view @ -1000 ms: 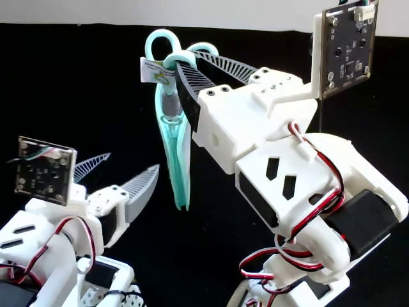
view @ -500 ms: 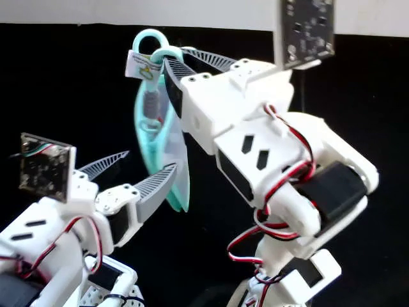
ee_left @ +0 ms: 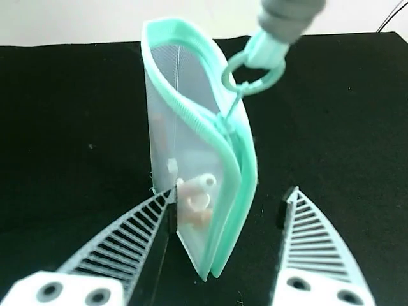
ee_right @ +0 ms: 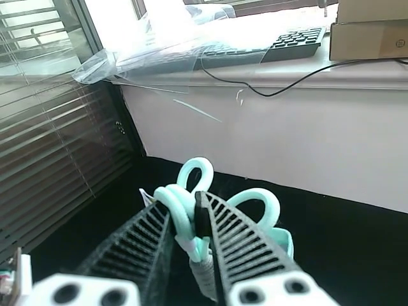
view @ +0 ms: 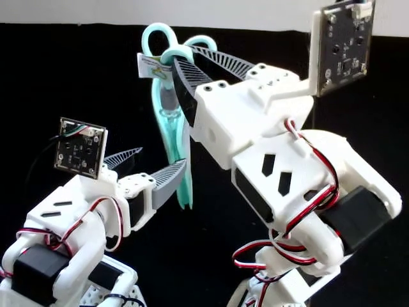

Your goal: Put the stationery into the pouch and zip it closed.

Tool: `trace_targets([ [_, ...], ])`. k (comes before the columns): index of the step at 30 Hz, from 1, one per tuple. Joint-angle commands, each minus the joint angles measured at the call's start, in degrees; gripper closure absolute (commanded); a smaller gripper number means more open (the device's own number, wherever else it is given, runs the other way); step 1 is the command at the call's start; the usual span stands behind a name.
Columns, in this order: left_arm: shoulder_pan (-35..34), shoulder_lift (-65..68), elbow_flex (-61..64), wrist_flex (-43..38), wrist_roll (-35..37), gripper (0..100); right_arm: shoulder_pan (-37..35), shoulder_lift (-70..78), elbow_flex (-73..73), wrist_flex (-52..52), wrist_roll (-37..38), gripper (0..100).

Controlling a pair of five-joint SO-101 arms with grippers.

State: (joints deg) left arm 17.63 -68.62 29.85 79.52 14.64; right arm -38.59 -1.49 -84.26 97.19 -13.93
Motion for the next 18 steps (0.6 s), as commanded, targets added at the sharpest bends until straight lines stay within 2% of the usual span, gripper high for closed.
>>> trace_targets([
  [1,-0.75,0.4,-0.13,-2.29,0.09,73,-0.48,-0.04,-1.8,0.04,-0.26,99.1],
  [5,-0.75,0.48,-0.13,-2.46,0.09,73,-0.48,-0.04,-1.8,0.04,-0.35,99.1],
  [18,-0.48,0.48,5.23,-10.55,0.26,73,-0.57,0.04,-1.45,0.13,-0.26,99.1],
])
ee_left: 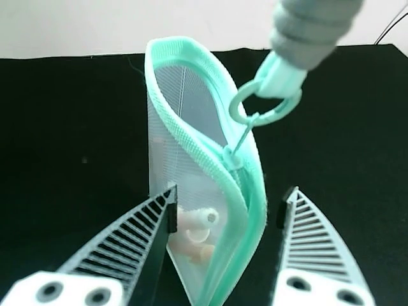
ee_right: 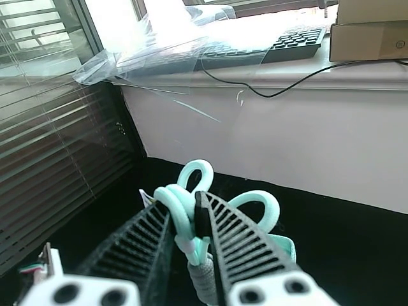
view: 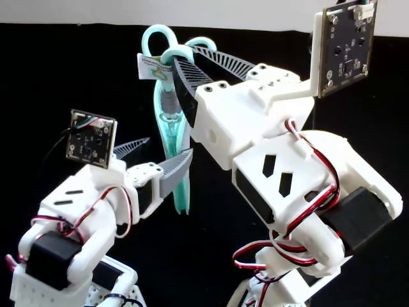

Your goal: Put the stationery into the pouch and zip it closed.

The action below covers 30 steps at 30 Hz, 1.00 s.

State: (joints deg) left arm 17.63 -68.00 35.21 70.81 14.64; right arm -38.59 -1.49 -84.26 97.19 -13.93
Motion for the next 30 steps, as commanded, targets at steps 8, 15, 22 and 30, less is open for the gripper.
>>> trace_targets([
  [8,-0.75,-0.13,0.66,-3.08,0.26,74,-0.57,-0.04,-1.71,1.36,-0.26,99.1],
  [15,-0.84,-0.13,4.53,-6.77,0.09,80,-0.66,-0.04,-1.8,1.63,-0.26,99.1],
  [22,-1.98,-0.22,4.53,-6.68,0.0,80,-0.66,-0.13,-1.8,1.63,-0.18,99.1],
  [30,-4.26,-0.66,4.09,-6.15,0.0,88,-0.48,-0.13,-1.8,1.89,-0.18,99.1],
])
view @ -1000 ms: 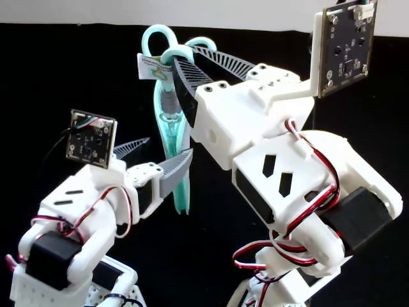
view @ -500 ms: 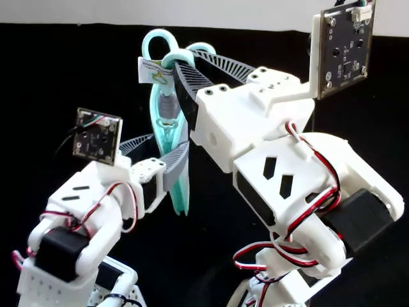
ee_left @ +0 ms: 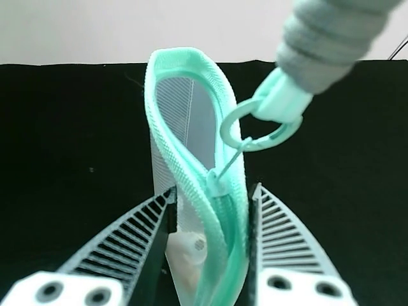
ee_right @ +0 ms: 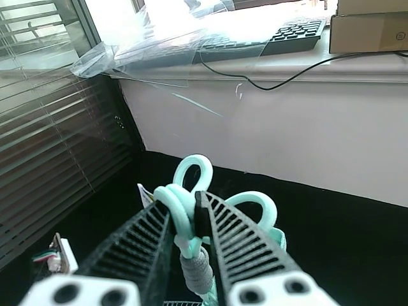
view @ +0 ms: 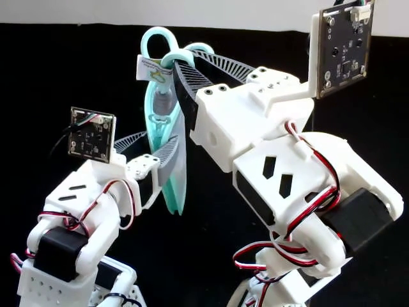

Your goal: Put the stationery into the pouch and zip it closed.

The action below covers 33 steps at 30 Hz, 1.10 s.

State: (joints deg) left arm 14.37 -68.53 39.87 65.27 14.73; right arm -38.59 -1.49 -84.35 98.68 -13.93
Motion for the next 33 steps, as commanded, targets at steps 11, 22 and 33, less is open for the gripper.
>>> trace_targets([
  [11,-1.01,-0.13,-0.57,2.2,-5.71,99,0.48,-0.04,-1.63,1.01,1.49,99.1],
  [22,-8.13,-0.13,-0.4,4.48,-5.71,99,13.05,-0.04,-1.71,-1.27,3.08,99.1],
  [33,-8.13,-0.13,-0.22,8.44,-9.23,99,22.73,3.3,-1.36,-7.78,3.16,99.1],
])
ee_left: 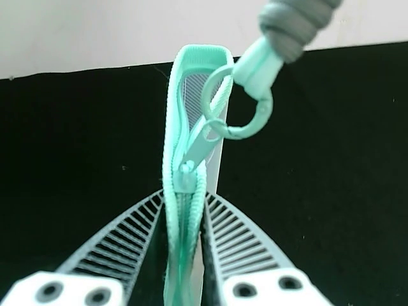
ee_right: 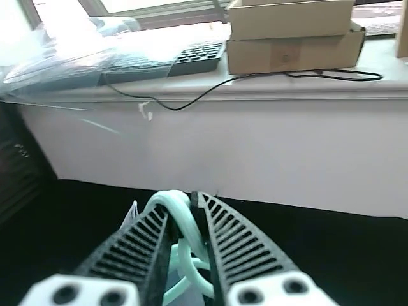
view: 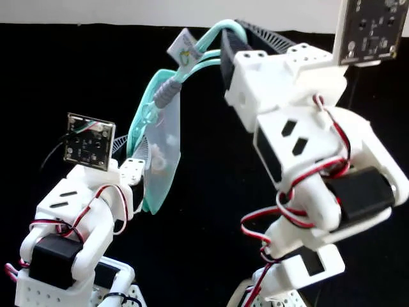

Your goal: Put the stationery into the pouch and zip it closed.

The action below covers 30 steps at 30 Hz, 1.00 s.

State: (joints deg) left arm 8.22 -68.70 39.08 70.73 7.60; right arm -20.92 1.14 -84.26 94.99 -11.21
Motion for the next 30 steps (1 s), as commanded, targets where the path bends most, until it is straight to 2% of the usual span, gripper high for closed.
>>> trace_targets([
  [1,-1.98,0.04,0.57,3.69,-2.64,99,6.02,1.8,-1.27,-4.62,0.44,99.1],
  [10,-1.98,-0.04,0.66,4.92,-3.08,99,10.07,11.82,-1.8,-6.2,0.44,99.1],
  [21,-1.98,-0.04,0.66,5.63,-3.08,99,19.3,19.91,-1.8,-16.57,0.44,99.1],
  [30,-1.98,-0.04,0.75,6.15,-3.08,99,23.78,23.6,-1.54,-22.81,0.44,99.1],
])
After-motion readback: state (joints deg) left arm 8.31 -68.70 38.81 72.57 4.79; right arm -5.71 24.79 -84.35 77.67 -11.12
